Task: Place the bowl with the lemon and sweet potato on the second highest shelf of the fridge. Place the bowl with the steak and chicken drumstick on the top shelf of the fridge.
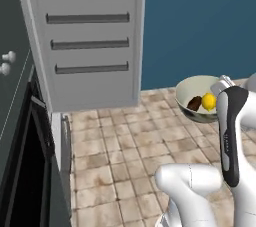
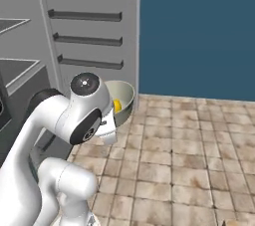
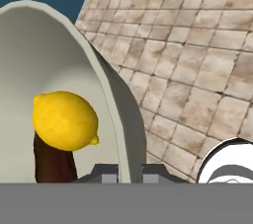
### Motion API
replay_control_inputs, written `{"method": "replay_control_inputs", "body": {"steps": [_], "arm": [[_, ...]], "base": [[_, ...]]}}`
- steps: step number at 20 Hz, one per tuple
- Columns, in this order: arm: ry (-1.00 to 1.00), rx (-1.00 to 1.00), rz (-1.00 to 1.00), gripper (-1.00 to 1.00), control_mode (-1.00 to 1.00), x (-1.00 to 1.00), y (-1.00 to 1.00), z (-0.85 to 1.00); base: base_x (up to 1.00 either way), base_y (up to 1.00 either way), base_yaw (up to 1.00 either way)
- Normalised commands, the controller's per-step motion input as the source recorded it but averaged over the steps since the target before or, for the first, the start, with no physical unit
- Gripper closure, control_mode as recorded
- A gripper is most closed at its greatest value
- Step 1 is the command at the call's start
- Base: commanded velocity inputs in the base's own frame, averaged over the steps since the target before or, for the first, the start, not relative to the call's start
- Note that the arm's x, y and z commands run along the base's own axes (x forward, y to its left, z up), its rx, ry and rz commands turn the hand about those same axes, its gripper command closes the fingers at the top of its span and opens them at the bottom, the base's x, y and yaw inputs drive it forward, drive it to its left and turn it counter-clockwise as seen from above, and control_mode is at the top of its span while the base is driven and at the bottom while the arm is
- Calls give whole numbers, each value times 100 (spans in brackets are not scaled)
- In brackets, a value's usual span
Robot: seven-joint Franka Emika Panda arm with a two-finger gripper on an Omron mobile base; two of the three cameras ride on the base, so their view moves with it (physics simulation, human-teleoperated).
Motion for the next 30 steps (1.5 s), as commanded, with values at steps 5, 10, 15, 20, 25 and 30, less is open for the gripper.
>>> {"method": "replay_control_inputs", "body": {"steps": [5, 10, 15, 20, 25, 30], "arm": [[0, 0, 0, 100, 100, 0, 0, 0], [0, 0, 0, 100, 100, 0, 0, 0], [0, 0, 0, 100, 100, 0, 0, 0], [0, 0, 0, 100, 100, 0, 0, 0], [0, 0, 0, 100, 100, 0, 0, 0], [0, 0, 0, 100, 100, 0, 0, 0]], "base": [[100, -24, 0], [84, -33, 25], [7, -40, 79], [-6, -37, 94], [0, -49, 91], [0, -57, 85]]}}
